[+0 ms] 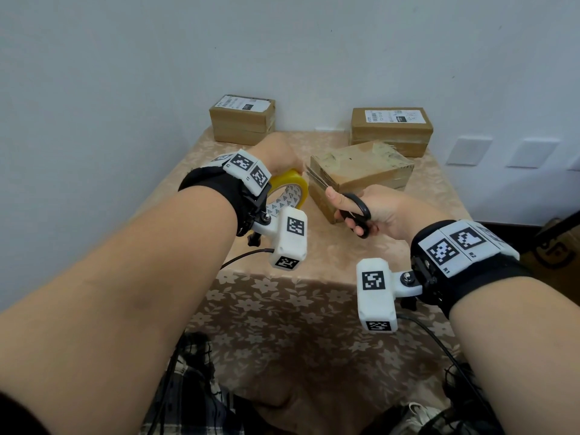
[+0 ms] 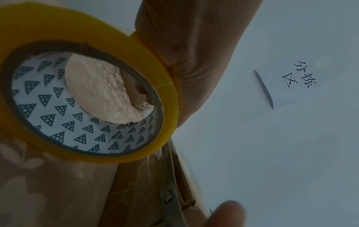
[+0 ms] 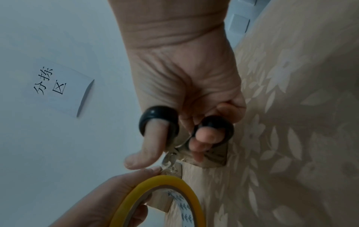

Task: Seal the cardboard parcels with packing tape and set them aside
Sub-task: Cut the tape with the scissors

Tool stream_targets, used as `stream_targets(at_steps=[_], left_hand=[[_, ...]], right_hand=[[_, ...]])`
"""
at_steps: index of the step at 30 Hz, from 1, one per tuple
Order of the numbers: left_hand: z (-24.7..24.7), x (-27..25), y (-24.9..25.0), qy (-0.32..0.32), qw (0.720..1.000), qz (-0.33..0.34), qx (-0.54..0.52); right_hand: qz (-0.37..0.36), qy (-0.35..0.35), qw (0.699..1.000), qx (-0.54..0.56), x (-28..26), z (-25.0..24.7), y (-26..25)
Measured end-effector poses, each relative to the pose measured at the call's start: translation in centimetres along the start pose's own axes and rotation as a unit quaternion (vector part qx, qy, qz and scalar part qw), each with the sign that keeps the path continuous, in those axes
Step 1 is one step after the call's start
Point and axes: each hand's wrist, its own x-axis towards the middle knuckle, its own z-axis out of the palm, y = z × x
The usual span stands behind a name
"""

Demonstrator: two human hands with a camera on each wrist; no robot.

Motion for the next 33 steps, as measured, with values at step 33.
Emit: stream_targets(at_steps=[33], left_hand=[[0.6, -3.2, -4.4, 0.149, 0.932, 0.136, -0.302]], right_hand=[[-0.089, 0.264, 0.828, -0.486, 5.2, 1.3, -3.0]])
